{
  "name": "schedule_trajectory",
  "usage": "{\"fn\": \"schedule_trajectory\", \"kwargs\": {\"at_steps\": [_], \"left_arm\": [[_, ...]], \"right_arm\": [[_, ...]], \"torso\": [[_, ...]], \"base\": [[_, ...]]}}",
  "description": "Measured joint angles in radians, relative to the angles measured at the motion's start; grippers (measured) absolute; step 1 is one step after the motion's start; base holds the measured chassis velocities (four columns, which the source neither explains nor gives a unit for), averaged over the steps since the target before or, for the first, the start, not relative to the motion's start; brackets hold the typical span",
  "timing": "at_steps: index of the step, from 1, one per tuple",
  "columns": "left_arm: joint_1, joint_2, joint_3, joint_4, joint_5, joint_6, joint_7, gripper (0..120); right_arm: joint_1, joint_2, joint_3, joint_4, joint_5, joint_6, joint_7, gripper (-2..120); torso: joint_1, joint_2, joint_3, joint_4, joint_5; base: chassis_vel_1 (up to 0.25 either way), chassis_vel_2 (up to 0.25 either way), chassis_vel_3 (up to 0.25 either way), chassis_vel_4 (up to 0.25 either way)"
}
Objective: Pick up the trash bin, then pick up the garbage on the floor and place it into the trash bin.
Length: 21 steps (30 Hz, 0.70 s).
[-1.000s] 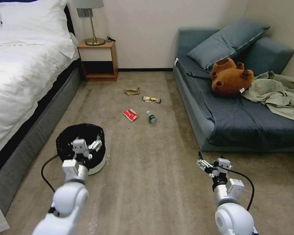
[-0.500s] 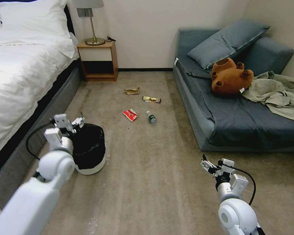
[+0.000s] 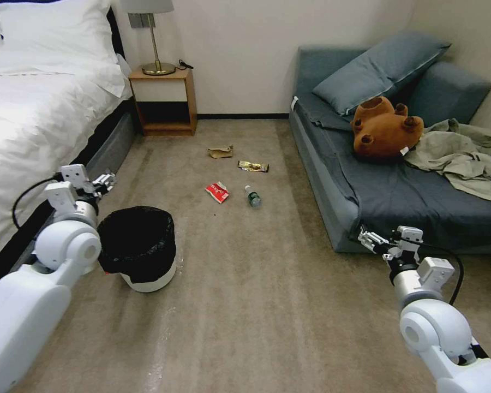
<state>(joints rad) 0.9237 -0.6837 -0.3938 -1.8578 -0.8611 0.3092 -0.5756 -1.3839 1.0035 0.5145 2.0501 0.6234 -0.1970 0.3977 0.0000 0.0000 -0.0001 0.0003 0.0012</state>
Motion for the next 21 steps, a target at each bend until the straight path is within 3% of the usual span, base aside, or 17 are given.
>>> {"fn": "schedule_trajectory", "kwargs": {"at_steps": [1, 4, 12, 14, 18, 20, 21], "left_arm": [[0.002, 0.014, 0.000, 0.020, -0.005, 0.001, 0.008, 78], [-0.001, 0.030, 0.000, 0.054, -0.026, 0.018, 0.010, 78], [-0.035, 0.046, 0.020, 0.144, -0.084, 0.113, -0.005, 72], [-0.069, 0.045, 0.031, 0.194, -0.146, 0.195, -0.026, 72], [-0.089, 0.046, 0.038, 0.225, -0.183, 0.254, -0.023, 74], [-0.096, 0.054, 0.035, 0.237, -0.246, 0.322, -0.038, 79], [-0.096, 0.054, 0.035, 0.237, -0.246, 0.322, -0.038, 79]], "right_arm": [[0.000, 0.006, -0.007, -0.007, -0.009, 0.003, -0.003, 100], [0.005, 0.018, -0.017, -0.021, -0.018, 0.006, -0.006, 100], [0.017, 0.026, -0.044, -0.050, -0.040, 0.010, -0.010, 100], [0.022, 0.028, -0.053, -0.061, -0.044, 0.010, -0.010, 100], [0.028, 0.028, -0.066, -0.073, -0.051, 0.012, -0.013, 100], [0.057, 0.027, -0.106, -0.096, -0.057, 0.014, -0.015, 100], [0.057, 0.027, -0.106, -0.096, -0.057, 0.014, -0.015, 100]], "torso": [[0.000, 0.000, 0.000, 0.0001, -0.0023], [0.000, 0.000, 0.000, -0.0003, -0.0006], [0.000, 0.000, 0.000, -0.0002, -0.0013], [0.000, 0.000, 0.000, -0.0003, -0.0013], [0.000, 0.000, 0.000, -0.0004, -0.0015], [0.000, 0.000, 0.000, -0.0002, -0.0012], [0.000, 0.000, 0.000, -0.0002, -0.0012]], "base": [[0.000, 0.000, 0.000, 0.000], [0.000, 0.000, 0.000, 0.000], [0.000, 0.000, 0.000, 0.000], [0.000, 0.000, 0.000, 0.000], [0.000, 0.000, 0.000, 0.000], [0.000, 0.000, 0.000, 0.000], [0.000, 0.000, 0.000, 0.000]]}}
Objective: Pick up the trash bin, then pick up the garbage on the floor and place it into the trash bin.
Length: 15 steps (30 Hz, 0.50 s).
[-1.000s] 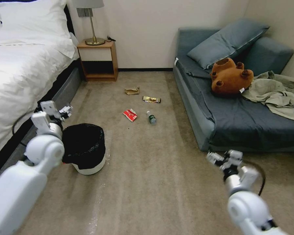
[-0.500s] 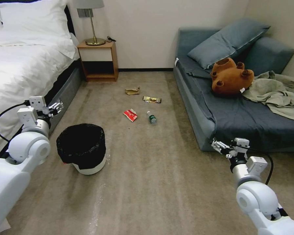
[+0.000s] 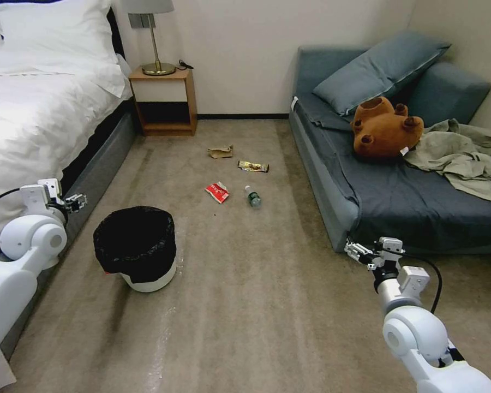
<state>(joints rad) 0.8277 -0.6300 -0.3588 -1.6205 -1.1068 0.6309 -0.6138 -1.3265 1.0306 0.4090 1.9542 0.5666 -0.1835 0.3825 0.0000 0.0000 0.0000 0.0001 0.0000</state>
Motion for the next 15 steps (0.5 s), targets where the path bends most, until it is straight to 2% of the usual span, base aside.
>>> {"fn": "schedule_trajectory", "kwargs": {"at_steps": [4, 9, 11, 13, 14, 15], "left_arm": [[-0.031, 0.001, 0.008, 0.021, -0.021, 0.077, -0.014, 79], [-0.063, -0.001, 0.024, 0.060, -0.019, 0.111, -0.005, 79], [-0.086, -0.008, 0.033, 0.080, -0.016, 0.113, 0.017, 80], [-0.137, -0.034, 0.055, 0.142, 0.023, 0.113, 0.070, 81], [-0.137, -0.034, 0.055, 0.142, 0.023, 0.113, 0.070, 81], [-0.163, -0.049, 0.069, 0.176, 0.049, 0.113, 0.101, 81]], "right_arm": [[0.020, 0.008, -0.031, -0.025, -0.008, 0.004, -0.003, 100], [0.035, 0.014, -0.063, -0.047, -0.020, 0.012, -0.014, 100], [0.037, 0.019, -0.071, -0.053, -0.028, 0.015, -0.019, 100], [0.037, 0.030, -0.078, -0.059, -0.039, 0.017, -0.022, 100], [0.037, 0.030, -0.078, -0.059, -0.039, 0.017, -0.022, 100], [0.035, 0.036, -0.080, -0.062, -0.044, 0.018, -0.022, 100]], "torso": [[0.000, 0.000, 0.000, 0.0000, 0.0000], [0.000, 0.000, 0.000, 0.0000, -0.0001], [0.000, 0.000, 0.000, 0.0003, 0.0000], [0.000, 0.000, 0.000, -0.0002, -0.0001], [0.000, 0.000, 0.000, -0.0002, -0.0001], [0.000, 0.000, 0.000, -0.0003, 0.0000]], "base": [[0.000, 0.000, 0.000, 0.000], [0.000, 0.000, 0.000, 0.000], [0.000, 0.000, 0.000, 0.000], [0.000, 0.000, 0.000, 0.000], [0.000, 0.000, 0.000, 0.000], [0.000, 0.000, 0.000, 0.000]]}}
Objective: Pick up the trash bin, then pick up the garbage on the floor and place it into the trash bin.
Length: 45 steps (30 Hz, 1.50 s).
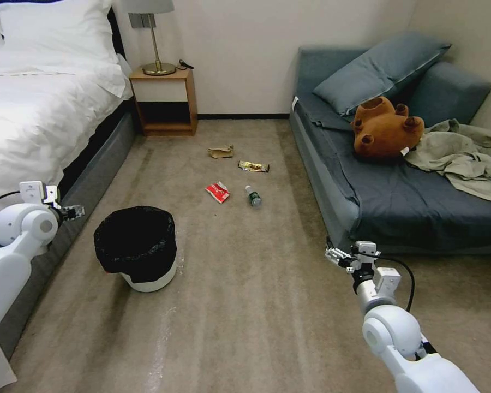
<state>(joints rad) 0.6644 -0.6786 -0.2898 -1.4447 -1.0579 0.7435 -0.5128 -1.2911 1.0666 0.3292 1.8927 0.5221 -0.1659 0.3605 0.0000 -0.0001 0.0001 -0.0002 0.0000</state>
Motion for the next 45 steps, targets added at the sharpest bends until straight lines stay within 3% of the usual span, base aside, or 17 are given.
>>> {"fn": "schedule_trajectory", "kwargs": {"at_steps": [4, 7, 11, 14, 23, 26, 40, 45], "left_arm": [[-0.028, -0.016, 0.030, 0.036, 0.018, -0.001, 0.031, 82], [-0.050, -0.060, 0.075, 0.090, 0.066, -0.003, 0.053, 82], [-0.058, -0.080, 0.093, 0.121, 0.093, -0.004, 0.058, 81], [-0.086, -0.130, 0.115, 0.186, 0.140, -0.005, 0.071, 80], [-0.143, -0.215, 0.149, 0.297, 0.197, -0.006, 0.081, 79], [-0.155, -0.232, 0.153, 0.328, 0.219, -0.007, 0.082, 79], [-0.172, -0.239, 0.170, 0.372, 0.265, -0.008, 0.091, 80], [-0.183, -0.272, 0.175, 0.422, 0.283, -0.008, 0.086, 86]], "right_arm": [[-0.004, 0.010, -0.001, -0.004, -0.009, 0.001, -0.001, 100], [-0.010, 0.030, 0.007, -0.015, -0.020, 0.005, -0.001, 100], [-0.014, 0.037, 0.009, -0.018, -0.023, 0.006, -0.001, 100], [-0.016, 0.053, 0.010, -0.021, -0.029, 0.007, -0.002, 100], [-0.023, 0.058, 0.014, -0.024, -0.033, 0.008, -0.001, 100], [-0.024, 0.052, 0.020, -0.028, -0.033, 0.009, -0.001, 100], [-0.016, 0.029, 0.008, -0.023, -0.027, 0.012, 0.001, 100], [-0.029, 0.027, 0.007, -0.008, -0.025, 0.012, 0.002, 100]], "torso": [[0.000, 0.000, 0.000, 0.0001, 0.0000], [0.000, 0.000, 0.000, 0.0001, -0.0002], [0.000, 0.000, 0.000, 0.0001, 0.0000], [0.000, 0.000, 0.000, 0.0003, 0.0000], [0.000, 0.000, 0.000, 0.0001, 0.0001], [0.000, 0.000, 0.000, 0.0000, 0.0001], [0.000, 0.000, 0.000, 0.0002, 0.0000], [0.000, 0.000, 0.000, 0.0001, -0.0001]], "base": [[0.000, 0.000, 0.000, 0.000], [0.000, 0.000, 0.000, 0.000], [0.000, 0.000, 0.000, 0.000], [0.000, 0.000, 0.000, 0.000], [0.000, 0.000, 0.000, 0.000], [0.000, 0.000, 0.000, 0.000], [0.000, 0.000, 0.000, 0.000], [0.000, 0.000, 0.000, 0.000]]}}
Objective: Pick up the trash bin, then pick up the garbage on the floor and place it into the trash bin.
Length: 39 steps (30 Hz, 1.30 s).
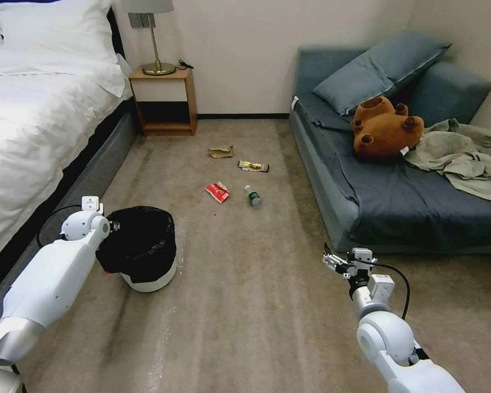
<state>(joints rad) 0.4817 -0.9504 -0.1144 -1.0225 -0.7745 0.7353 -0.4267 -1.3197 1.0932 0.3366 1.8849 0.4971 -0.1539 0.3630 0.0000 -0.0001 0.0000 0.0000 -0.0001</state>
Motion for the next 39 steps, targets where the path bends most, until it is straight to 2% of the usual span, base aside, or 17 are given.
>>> {"fn": "schedule_trajectory", "kwargs": {"at_steps": [6, 9, 10, 12, 13, 14, 15, 16, 17, 19, 22, 26, 30, 39], "left_arm": [[-0.008, -0.006, 0.008, 0.032, 0.012, 0.000, 0.004, 75], [-0.009, -0.006, 0.009, 0.042, 0.022, 0.000, 0.019, 57], [-0.009, -0.006, 0.009, 0.042, 0.022, 0.000, 0.019, 57], [-0.008, -0.006, 0.005, 0.041, 0.025, 0.000, 0.028, 47], [-0.008, -0.006, 0.005, 0.041, 0.025, 0.000, 0.028, 47], [-0.008, -0.006, 0.000, 0.041, 0.038, 0.000, 0.036, 40], [-0.008, -0.006, 0.000, 0.041, 0.038, 0.000, 0.036, 40], [-0.007, -0.006, -0.003, 0.041, 0.046, 0.000, 0.041, 35], [-0.003, -0.006, -0.008, 0.041, 0.070, -0.001, 0.056, 29], [0.001, -0.005, -0.012, 0.041, 0.089, -0.005, 0.067, 26], [0.021, -0.003, -0.030, 0.040, 0.144, -0.029, 0.097, 15], [0.029, -0.003, -0.039, 0.041, 0.169, -0.043, 0.105, 15], [0.044, -0.007, -0.064, 0.043, 0.205, -0.083, 0.110, 15], [0.052, 0.008, -0.077, 0.021, 0.235, -0.143, 0.112, 11]], "right_arm": [[-0.003, -0.011, 0.006, 0.004, 0.003, 0.000, 0.001, 100], [-0.006, -0.010, 0.006, 0.008, 0.007, 0.000, 0.001, 100], [-0.006, -0.010, 0.006, 0.008, 0.007, 0.000, 0.001, 100], [-0.009, 0.002, 0.000, 0.009, 0.005, 0.000, 0.002, 100], [-0.009, 0.002, 0.000, 0.009, 0.005, 0.000, 0.002, 100], [-0.009, 0.007, -0.003, 0.012, 0.005, 0.000, 0.003, 100], [-0.009, 0.007, -0.003, 0.012, 0.005, 0.000, 0.003, 100], [-0.009, 0.009, -0.005, 0.013, 0.005, 0.000, 0.004, 100], [-0.009, 0.010, -0.006, 0.017, 0.005, -0.001, 0.005, 100], [-0.009, 0.009, -0.007, 0.019, 0.006, -0.001, 0.007, 100], [-0.017, 0.003, -0.004, 0.033, 0.012, -0.003, 0.010, 100], [-0.021, 0.000, -0.002, 0.039, 0.013, -0.004, 0.012, 100], [-0.031, -0.002, 0.003, 0.047, 0.014, -0.004, 0.012, 100], [-0.043, 0.000, 0.014, 0.052, 0.022, -0.004, 0.010, 100]], "torso": [[0.000, 0.000, 0.000, 0.0000, -0.0001], [0.000, 0.000, 0.000, 0.0001, 0.0000], [0.000, 0.000, 0.000, 0.0001, 0.0000], [0.000, 0.000, 0.000, 0.0000, 0.0002], [0.000, 0.000, 0.000, 0.0000, 0.0002], [0.000, 0.000, 0.000, 0.0000, 0.0001], [0.000, 0.000, 0.000, 0.0000, 0.0001], [0.000, 0.000, 0.000, 0.0000, 0.0001], [0.000, 0.000, 0.000, -0.0001, 0.0002], [0.000, 0.000, 0.000, -0.0001, 0.0003], [0.000, 0.000, 0.000, -0.0002, 0.0003], [0.000, 0.000, 0.000, -0.0003, -0.0001], [0.000, 0.000, 0.000, -0.0002, -0.0001], [0.000, 0.000, 0.000, 0.0002, -0.0001]], "base": [[0.000, 0.000, 0.000, 0.000], [0.000, 0.000, 0.000, 0.000], [0.000, 0.000, 0.000, 0.000], [0.000, 0.000, 0.000, 0.000], [0.000, 0.000, 0.000, 0.000], [0.000, 0.000, 0.000, 0.000], [0.000, 0.000, 0.000, 0.000], [0.000, 0.000, 0.000, 0.000], [0.000, 0.000, 0.000, 0.000], [0.000, 0.000, 0.000, 0.000], [0.000, 0.000, 0.000, 0.000], [0.000, 0.000, 0.000, 0.000], [0.000, 0.000, 0.000, 0.000], [0.000, 0.000, 0.000, 0.000]]}}
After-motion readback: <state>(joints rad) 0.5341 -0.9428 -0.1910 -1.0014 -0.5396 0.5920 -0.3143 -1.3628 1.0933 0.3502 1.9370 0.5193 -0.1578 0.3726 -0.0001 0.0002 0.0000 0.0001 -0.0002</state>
